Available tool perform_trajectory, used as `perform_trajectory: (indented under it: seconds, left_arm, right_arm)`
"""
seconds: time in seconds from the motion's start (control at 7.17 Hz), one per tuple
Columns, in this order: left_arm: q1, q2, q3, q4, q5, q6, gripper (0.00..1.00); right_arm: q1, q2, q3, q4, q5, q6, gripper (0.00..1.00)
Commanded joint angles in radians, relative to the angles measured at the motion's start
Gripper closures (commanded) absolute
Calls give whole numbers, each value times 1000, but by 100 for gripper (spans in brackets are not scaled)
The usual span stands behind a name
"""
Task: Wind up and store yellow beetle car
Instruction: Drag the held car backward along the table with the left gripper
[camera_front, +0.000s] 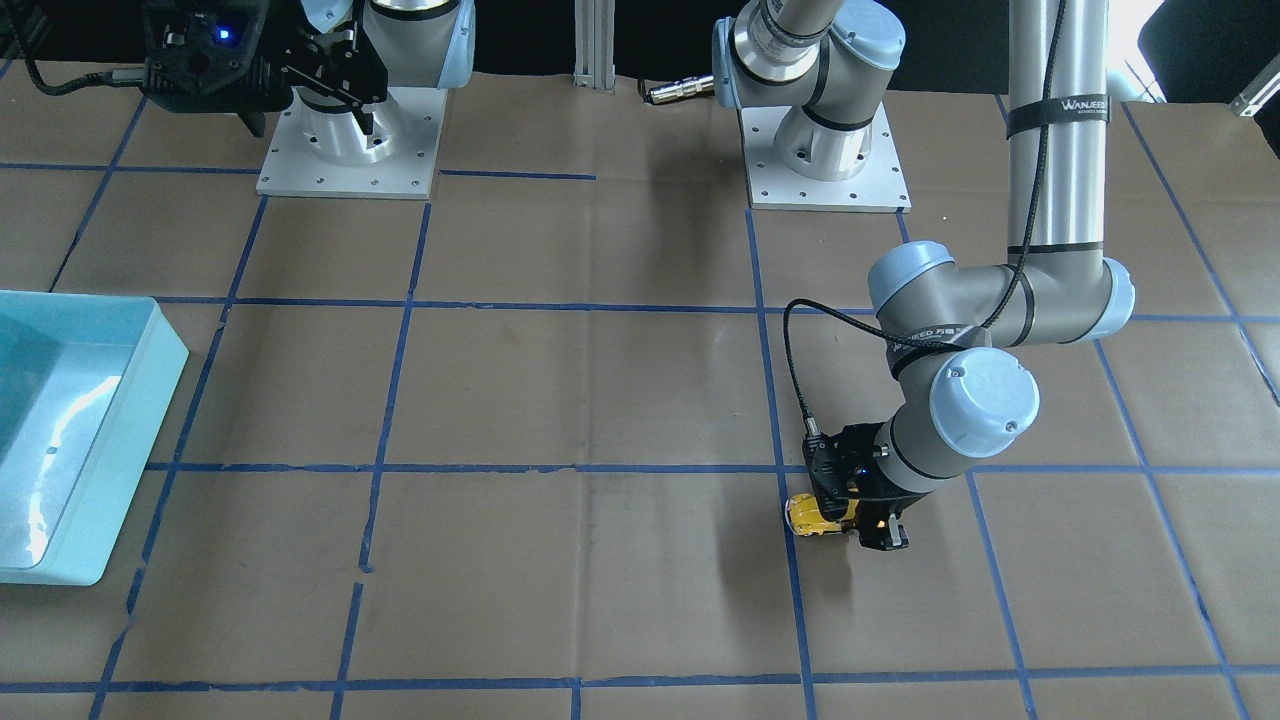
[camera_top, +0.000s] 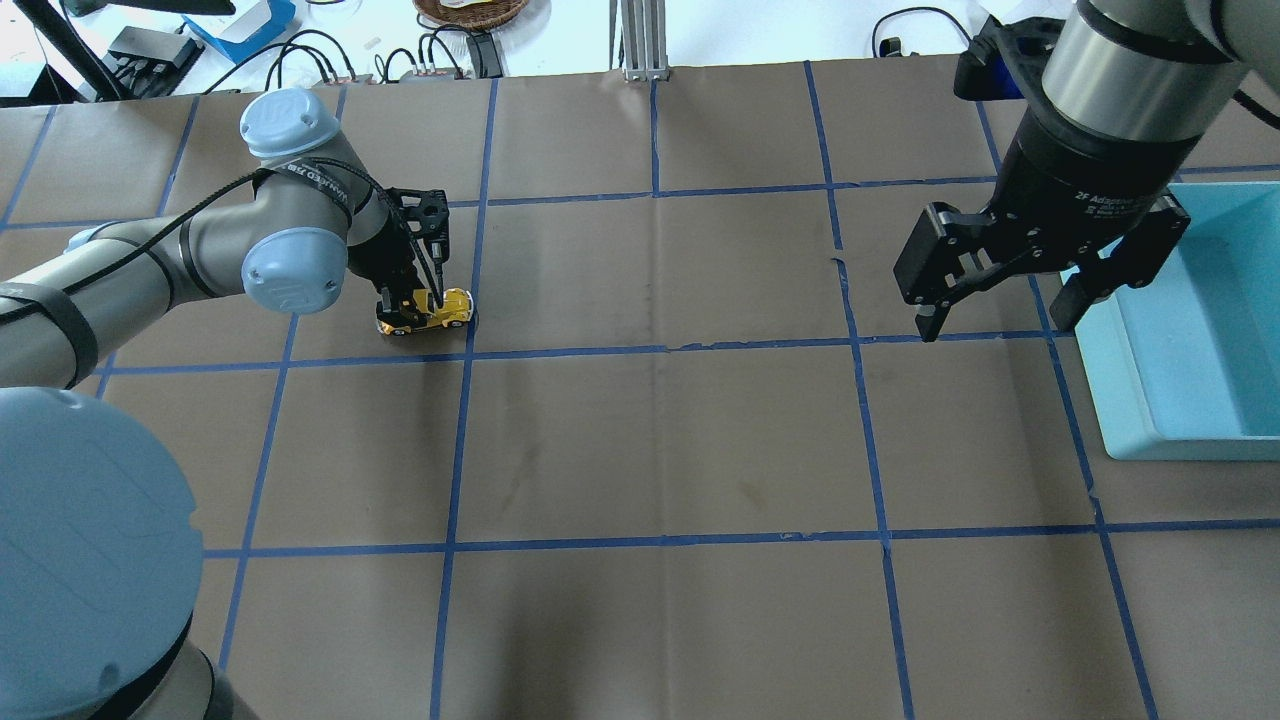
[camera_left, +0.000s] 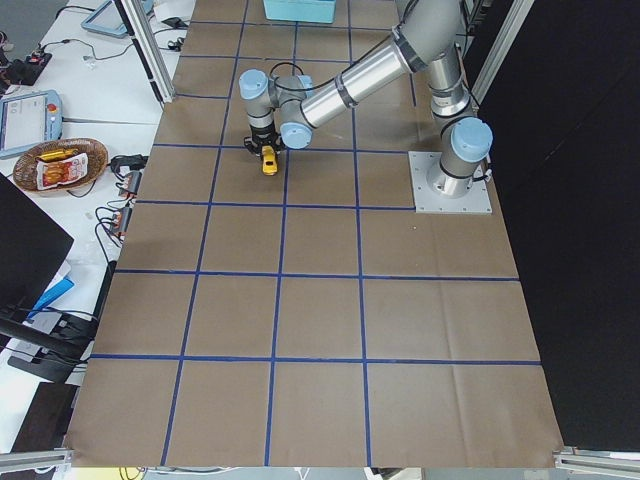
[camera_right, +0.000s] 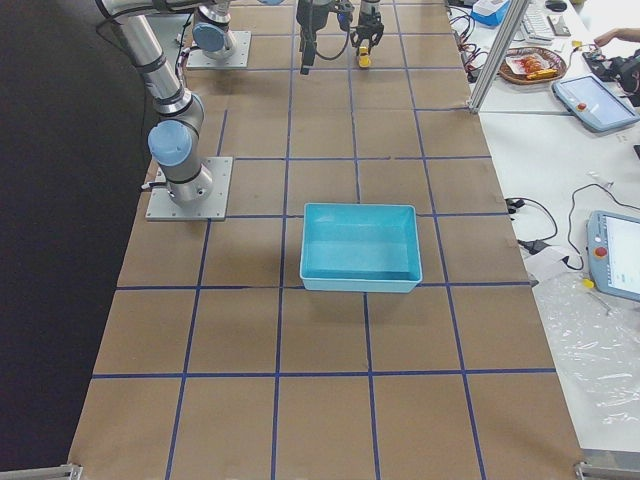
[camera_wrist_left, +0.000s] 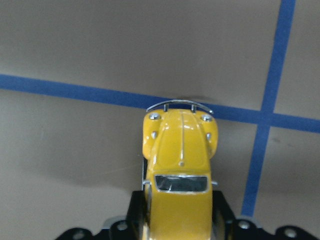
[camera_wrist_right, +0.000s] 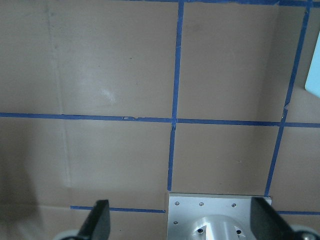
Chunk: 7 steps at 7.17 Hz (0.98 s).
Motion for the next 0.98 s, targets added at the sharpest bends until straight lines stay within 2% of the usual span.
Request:
perform_trajectory:
  seconds: [0.0,0.84]
  left_arm:
    - [2,1,-4,-1,6,1,100]
    - [17,4,-5,-4,9,15,100]
  right_arm:
    - [0,0,0,0,1,0,1]
    - [0,0,0,0,-1,0,1]
